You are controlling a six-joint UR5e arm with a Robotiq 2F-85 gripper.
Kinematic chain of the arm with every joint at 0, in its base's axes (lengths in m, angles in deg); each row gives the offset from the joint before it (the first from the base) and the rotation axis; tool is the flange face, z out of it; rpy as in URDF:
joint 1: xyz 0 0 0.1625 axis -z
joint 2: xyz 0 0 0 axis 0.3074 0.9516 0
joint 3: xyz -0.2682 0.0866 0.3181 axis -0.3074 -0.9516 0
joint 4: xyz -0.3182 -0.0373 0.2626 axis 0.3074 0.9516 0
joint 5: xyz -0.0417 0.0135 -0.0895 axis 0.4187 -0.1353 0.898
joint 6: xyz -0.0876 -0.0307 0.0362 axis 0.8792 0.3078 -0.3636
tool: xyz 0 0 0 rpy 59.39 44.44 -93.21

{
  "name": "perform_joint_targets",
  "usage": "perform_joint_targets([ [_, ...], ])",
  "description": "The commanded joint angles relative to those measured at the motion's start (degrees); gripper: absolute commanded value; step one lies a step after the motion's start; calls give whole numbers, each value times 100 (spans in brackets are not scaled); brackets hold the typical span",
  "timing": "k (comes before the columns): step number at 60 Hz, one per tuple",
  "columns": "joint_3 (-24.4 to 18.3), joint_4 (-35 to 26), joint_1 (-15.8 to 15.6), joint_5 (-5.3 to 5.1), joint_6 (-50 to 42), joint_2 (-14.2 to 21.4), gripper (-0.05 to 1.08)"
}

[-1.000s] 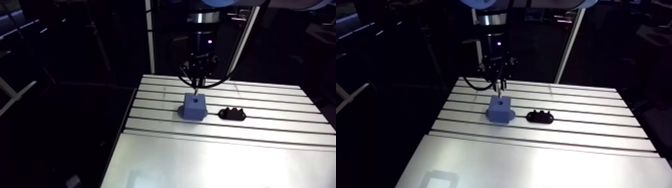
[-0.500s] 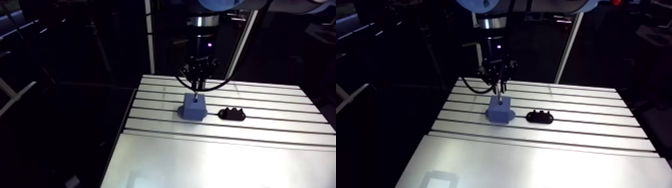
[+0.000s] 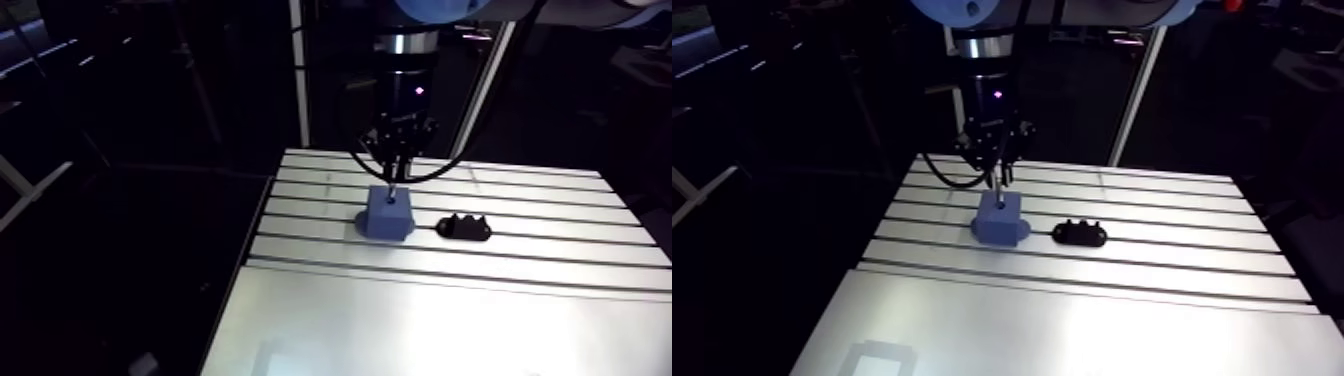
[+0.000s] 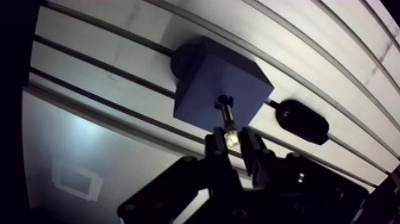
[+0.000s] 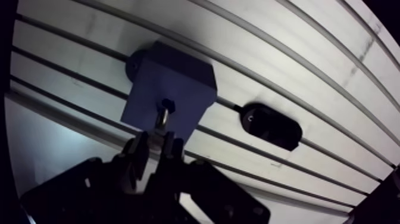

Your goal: Pick up the M10 bolt and insert it into the hex recess until seated.

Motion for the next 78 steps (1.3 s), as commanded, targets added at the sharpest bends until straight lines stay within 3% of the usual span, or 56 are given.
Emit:
perform_joint_targets([
  [1,8,8,7,-1,-1,-9,79],
  [78,141,202,17,-1,7,-79,79],
])
